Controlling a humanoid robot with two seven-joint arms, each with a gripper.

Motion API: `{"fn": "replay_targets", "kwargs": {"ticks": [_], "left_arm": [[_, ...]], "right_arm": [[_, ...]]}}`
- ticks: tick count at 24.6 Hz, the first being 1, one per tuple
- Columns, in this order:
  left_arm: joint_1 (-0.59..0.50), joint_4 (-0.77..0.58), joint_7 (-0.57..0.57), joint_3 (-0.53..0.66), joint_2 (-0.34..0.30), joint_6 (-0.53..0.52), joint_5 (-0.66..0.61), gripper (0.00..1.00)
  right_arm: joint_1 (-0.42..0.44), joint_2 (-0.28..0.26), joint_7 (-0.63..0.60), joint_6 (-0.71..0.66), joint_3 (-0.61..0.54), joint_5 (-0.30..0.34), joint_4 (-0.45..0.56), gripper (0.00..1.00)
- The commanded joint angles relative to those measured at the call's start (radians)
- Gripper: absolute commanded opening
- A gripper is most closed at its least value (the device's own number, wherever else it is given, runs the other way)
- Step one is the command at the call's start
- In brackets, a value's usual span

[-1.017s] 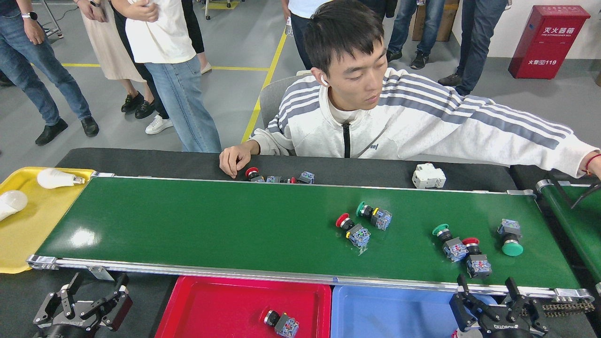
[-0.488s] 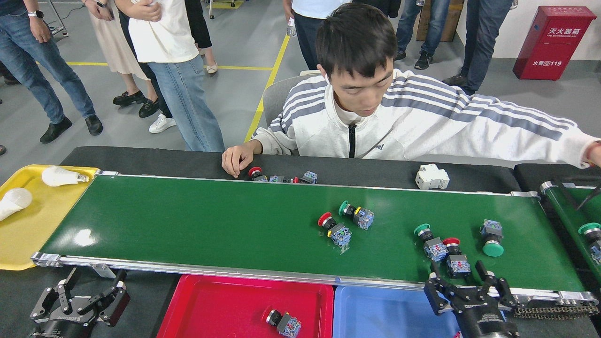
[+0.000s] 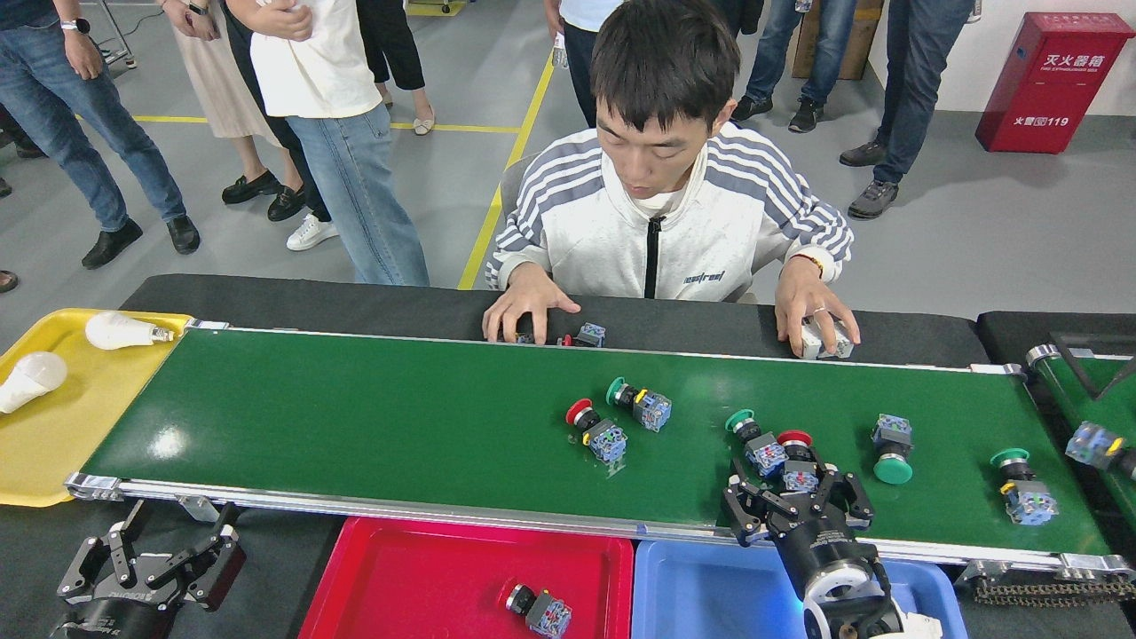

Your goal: Pick switch part from conveyor to tray

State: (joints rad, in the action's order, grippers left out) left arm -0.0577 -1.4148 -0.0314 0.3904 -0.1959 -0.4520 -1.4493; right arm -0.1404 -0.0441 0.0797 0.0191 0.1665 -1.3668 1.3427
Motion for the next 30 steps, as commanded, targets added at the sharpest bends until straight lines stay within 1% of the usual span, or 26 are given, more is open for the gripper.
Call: {"fn": "replay_targets", "kwargs": {"ticks": [1, 3, 5, 8, 10, 13, 15, 16, 17, 18, 19, 22, 25, 27, 28, 29, 30], "left_arm": [[0.009, -0.01, -0.008, 0.002, -0.013, 0.003, 0.0, 1.0], [0.009, -0.01, -0.008, 0.002, -0.013, 0.003, 0.0, 1.0], [0.009, -0.01, -0.007, 0.002, -0.013, 0.003, 0.0, 1.0], [0.009, -0.009, -0.008, 0.002, -0.013, 0.004, 0.0, 1.0], [0.009, -0.01, -0.008, 0.002, -0.013, 0.004, 0.0, 1.0], [0.015, -0.009, -0.008, 0.002, -0.013, 0.004, 0.0, 1.0], [0.019, -0.009, -0.007, 0.002, -0.013, 0.004, -0.002, 1.0], [0.024, -0.009, -0.007, 0.002, -0.013, 0.004, -0.002, 1.0], [0.026, -0.009, -0.007, 0.002, -0.013, 0.004, -0.002, 1.0], [0.029, -0.009, -0.005, 0.002, -0.013, 0.004, -0.002, 1.0], [0.032, -0.01, -0.005, 0.001, -0.011, 0.004, -0.002, 1.0], [0.072, -0.015, -0.002, -0.044, -0.01, 0.006, -0.002, 1.0], [0.139, -0.016, 0.001, -0.151, -0.005, 0.015, -0.003, 1.0], [0.174, -0.015, 0.001, -0.203, 0.004, 0.016, -0.005, 1.0], [0.185, -0.01, 0.002, -0.229, 0.006, 0.022, -0.005, 1.0], [0.196, -0.006, 0.004, -0.254, 0.006, 0.041, -0.005, 1.0], [0.208, -0.003, 0.021, -0.291, 0.007, 0.072, -0.014, 1.0]], "right_arm": [[-0.016, -0.01, 0.011, -0.01, -0.002, 0.002, 0.009, 0.24], [-0.016, -0.011, 0.011, -0.024, -0.001, 0.002, 0.01, 0.13], [-0.016, -0.01, 0.009, -0.042, 0.002, 0.0, 0.018, 0.08], [-0.015, -0.011, 0.0, -0.054, 0.037, 0.0, 0.035, 0.06], [-0.004, -0.016, -0.015, -0.077, 0.071, 0.002, 0.085, 0.06], [0.036, -0.016, -0.052, -0.221, 0.151, -0.001, 0.164, 0.06], [0.044, -0.017, -0.075, -0.307, 0.192, -0.003, 0.176, 0.07], [0.041, -0.017, -0.081, -0.366, 0.225, -0.005, 0.176, 0.12], [0.039, -0.017, -0.081, -0.413, 0.249, -0.005, 0.176, 0.26], [0.038, -0.017, -0.081, -0.461, 0.277, -0.005, 0.174, 0.71], [0.039, -0.014, -0.078, -0.484, 0.292, -0.005, 0.174, 1.0], [0.042, -0.013, -0.075, -0.508, 0.332, -0.003, 0.17, 1.0], [0.045, -0.008, -0.074, -0.507, 0.33, 0.003, 0.173, 1.0], [0.051, -0.01, -0.077, -0.501, 0.324, 0.014, 0.194, 1.0], [0.058, -0.014, -0.077, -0.492, 0.295, 0.025, 0.216, 1.0], [0.081, -0.016, -0.078, -0.481, 0.24, 0.035, 0.228, 1.0], [0.127, -0.008, -0.078, -0.456, 0.154, 0.04, 0.243, 1.0]]}}
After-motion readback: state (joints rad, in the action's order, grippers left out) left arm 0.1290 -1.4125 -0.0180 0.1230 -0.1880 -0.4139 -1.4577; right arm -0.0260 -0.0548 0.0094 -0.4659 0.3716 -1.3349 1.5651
